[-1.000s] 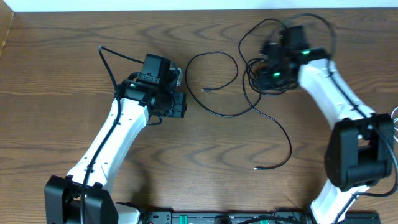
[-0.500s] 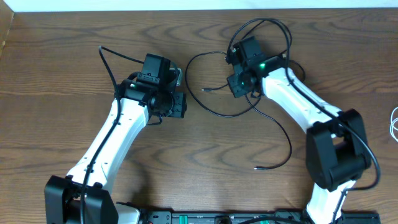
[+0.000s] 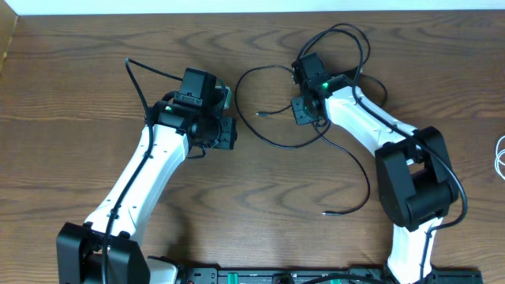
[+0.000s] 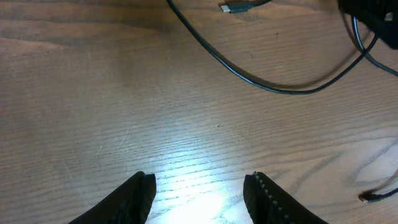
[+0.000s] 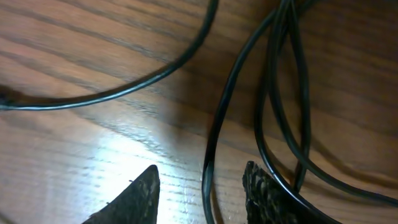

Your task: Untangle cables

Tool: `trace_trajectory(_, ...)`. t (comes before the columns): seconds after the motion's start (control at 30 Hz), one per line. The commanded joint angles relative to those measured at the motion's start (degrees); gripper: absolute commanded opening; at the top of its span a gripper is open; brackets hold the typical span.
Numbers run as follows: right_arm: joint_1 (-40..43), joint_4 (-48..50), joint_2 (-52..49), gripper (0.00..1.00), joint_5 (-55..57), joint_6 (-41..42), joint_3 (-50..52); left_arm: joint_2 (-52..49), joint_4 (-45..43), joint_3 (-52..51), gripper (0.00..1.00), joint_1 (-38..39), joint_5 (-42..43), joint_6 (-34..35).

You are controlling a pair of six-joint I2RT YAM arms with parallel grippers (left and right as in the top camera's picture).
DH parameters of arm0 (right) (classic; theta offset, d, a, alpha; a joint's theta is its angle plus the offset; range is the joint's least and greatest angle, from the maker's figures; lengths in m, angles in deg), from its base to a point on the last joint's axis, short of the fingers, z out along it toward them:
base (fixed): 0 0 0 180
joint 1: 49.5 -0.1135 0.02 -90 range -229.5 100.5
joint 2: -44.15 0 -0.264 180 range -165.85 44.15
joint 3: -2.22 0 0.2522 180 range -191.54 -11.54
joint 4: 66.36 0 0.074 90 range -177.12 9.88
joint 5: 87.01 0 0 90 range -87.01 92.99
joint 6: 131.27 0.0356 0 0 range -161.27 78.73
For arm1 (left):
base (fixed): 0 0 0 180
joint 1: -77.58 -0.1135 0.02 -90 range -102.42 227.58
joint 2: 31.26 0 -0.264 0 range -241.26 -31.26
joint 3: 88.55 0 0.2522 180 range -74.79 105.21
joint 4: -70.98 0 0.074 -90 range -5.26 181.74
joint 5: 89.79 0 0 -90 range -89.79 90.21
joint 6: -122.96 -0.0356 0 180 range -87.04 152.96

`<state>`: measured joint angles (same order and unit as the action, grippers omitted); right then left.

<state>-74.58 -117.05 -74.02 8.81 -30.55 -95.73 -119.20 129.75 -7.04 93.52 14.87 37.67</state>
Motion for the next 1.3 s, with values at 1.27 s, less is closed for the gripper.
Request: trace_trajectory(1.27,18.9,-2.3,17.6,0.01,-31.6,2.3,-43.4,1.1,0.2,-0.3,0.51,-0.2,-0.6,0.5)
